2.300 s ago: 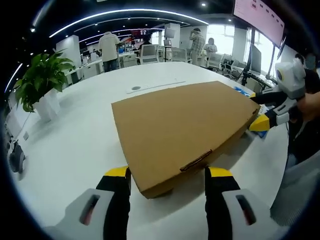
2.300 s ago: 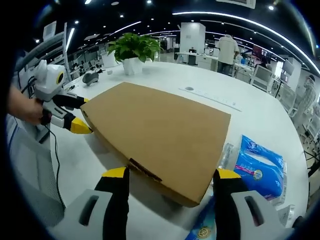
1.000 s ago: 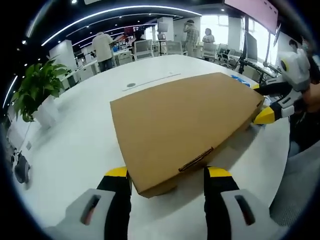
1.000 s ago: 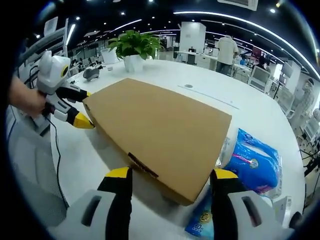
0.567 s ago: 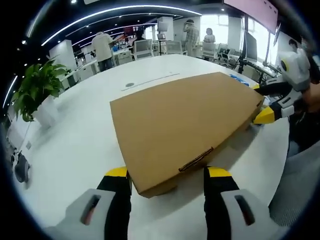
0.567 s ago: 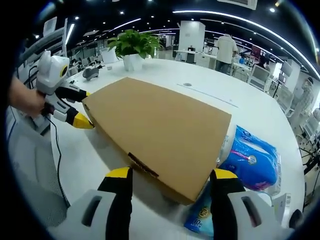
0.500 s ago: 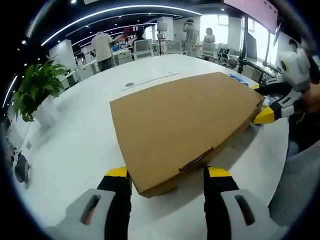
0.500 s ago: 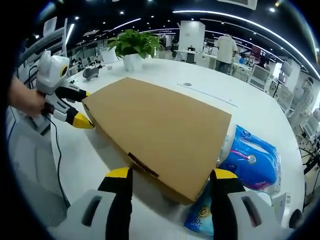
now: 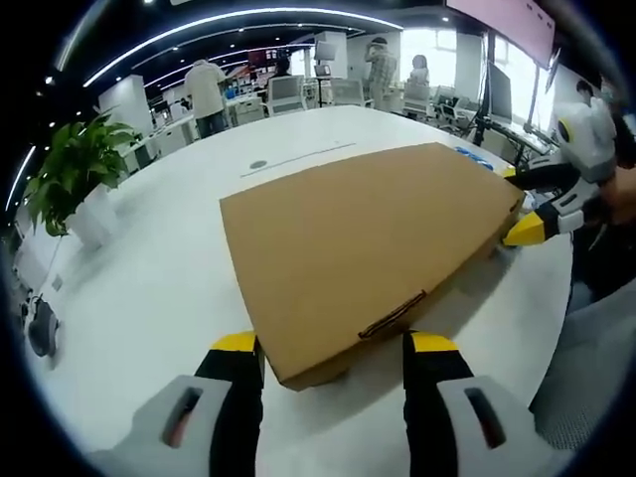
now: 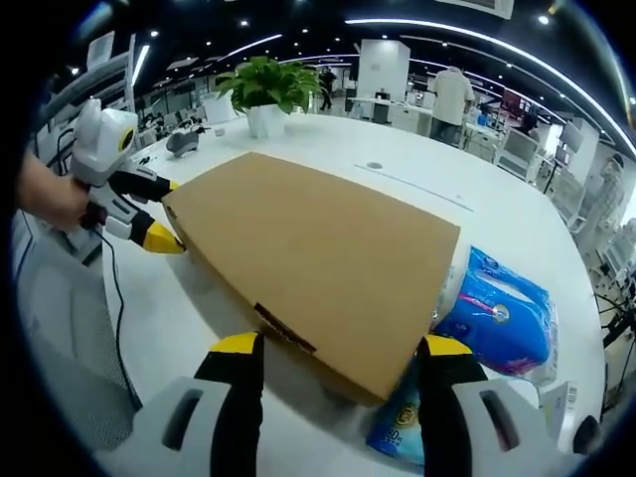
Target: Operate the shoe box by opening the lid, removing the specified soft item, and placing it in the target area until the item is outside and the box remains undamaged.
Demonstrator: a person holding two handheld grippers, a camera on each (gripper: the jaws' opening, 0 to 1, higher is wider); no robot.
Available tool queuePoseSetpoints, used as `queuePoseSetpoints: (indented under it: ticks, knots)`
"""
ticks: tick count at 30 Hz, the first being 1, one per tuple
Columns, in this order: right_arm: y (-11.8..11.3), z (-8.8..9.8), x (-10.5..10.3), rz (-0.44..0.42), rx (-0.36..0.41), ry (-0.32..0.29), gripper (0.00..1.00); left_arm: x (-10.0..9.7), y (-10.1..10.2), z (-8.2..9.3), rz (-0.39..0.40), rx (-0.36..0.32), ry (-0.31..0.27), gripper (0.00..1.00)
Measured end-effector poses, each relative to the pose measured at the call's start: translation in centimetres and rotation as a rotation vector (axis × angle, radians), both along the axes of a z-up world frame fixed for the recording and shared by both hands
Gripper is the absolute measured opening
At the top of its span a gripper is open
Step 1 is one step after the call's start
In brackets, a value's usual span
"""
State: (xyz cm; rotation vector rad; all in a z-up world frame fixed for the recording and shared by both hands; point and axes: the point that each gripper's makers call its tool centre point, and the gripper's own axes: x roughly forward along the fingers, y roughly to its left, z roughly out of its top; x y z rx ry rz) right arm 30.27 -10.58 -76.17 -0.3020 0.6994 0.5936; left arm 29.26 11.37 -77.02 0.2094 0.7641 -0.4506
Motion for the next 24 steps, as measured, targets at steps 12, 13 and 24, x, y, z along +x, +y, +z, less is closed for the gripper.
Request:
queuePoseSetpoints:
  ticks: [12,13,24]
  knots:
    - [-0.2,-0.1,-0.1,0.005,-0.011,-0.007,0.61,-0.4,0.0,-0.2,0.035,-0.048,0.02,0.55]
    - [-0.2,-0.1,-0.2,0.004,-0.016,-0.009,0.6,-0.4,0.0,0.0,0.036,-0.049,0.017,0.55]
    - [-0.5,2.0,-0.8,-0.023,0.039,-0.05,0.65,-1.7,-0.2,2.2,0.048,-0.148,-0.017,0.56]
